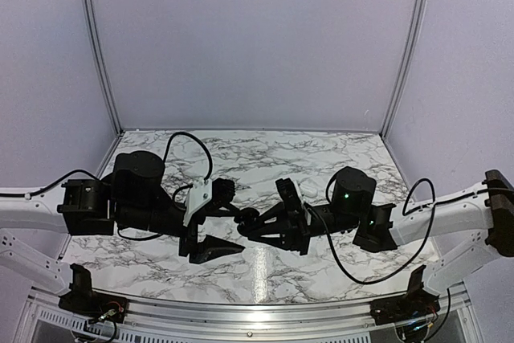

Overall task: Insert the wireless bluetooth earbuds into the charging case
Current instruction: Close the charging case with the earbuds inside, then place the charging case with the earbuds at the center of the board.

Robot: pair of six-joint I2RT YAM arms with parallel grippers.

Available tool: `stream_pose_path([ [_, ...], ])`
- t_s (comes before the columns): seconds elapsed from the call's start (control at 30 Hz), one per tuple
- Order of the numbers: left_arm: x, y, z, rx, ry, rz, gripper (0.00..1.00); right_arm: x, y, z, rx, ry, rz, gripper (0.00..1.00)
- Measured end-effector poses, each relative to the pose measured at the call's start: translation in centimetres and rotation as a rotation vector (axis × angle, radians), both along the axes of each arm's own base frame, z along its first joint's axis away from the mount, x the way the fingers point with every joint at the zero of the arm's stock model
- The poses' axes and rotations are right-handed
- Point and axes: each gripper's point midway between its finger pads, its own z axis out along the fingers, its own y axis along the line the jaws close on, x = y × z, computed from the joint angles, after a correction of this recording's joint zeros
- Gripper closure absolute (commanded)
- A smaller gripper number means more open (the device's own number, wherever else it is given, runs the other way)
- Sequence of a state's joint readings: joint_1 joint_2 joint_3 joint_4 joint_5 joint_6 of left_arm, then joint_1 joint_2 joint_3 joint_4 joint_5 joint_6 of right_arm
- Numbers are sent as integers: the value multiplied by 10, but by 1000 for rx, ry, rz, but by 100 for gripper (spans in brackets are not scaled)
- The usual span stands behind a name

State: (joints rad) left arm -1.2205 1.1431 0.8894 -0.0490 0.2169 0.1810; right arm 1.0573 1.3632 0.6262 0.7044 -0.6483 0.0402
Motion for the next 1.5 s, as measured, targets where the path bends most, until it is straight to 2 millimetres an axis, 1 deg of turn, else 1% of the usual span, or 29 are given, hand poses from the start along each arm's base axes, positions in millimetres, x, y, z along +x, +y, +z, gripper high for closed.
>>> stream_pose_path([
  [0.23,-13,-3,2,0,-44,-39,30,-8,0,0,1,19,41,100],
  [0.5,-24,-7,6,5,-112,-69,34,-8,0,1,4,45,51,100],
  [0.63,-22,-7,0,41,-167,-44,35,-6,1,-2,-4,78,52,100],
  [0.8,-17,-14,-8,114,-263,1,35,-6,1,-7,-24,128,64,100],
  [0.83,-16,-15,-10,129,-282,9,34,-6,1,-9,-29,140,64,100],
  [0.87,-15,-16,-12,139,-293,16,31,-5,2,-10,-34,152,65,100],
  [0.97,-9,-16,-14,155,-310,53,12,1,1,-12,-39,176,44,100],
  [1.0,-7,-16,-13,151,-308,68,4,6,0,-11,-38,181,28,100],
  [1.03,-1,-14,-12,142,-300,94,1,14,-2,-11,-36,186,2,100],
  [1.07,5,-11,-11,127,-284,125,1,25,-4,-12,-36,192,-31,100],
  [1.1,12,-6,-10,111,-268,159,1,39,-8,-12,-36,201,-81,100],
  [1.17,29,10,-3,60,-233,243,1,68,-19,-13,-36,214,-180,100],
  [1.23,47,26,8,-2,-203,333,1,94,-32,-14,-40,223,-272,100],
  [1.27,60,37,17,-50,-183,394,1,105,-38,-14,-42,226,-316,100],
  [1.4,93,67,45,-189,-111,573,1,140,-57,-23,-73,257,-443,100],
  [1.43,100,72,49,-211,-93,610,1,146,-58,-26,-83,265,-460,100],
  [1.5,111,79,47,-227,-55,671,1,161,-57,-35,-112,288,-493,100],
])
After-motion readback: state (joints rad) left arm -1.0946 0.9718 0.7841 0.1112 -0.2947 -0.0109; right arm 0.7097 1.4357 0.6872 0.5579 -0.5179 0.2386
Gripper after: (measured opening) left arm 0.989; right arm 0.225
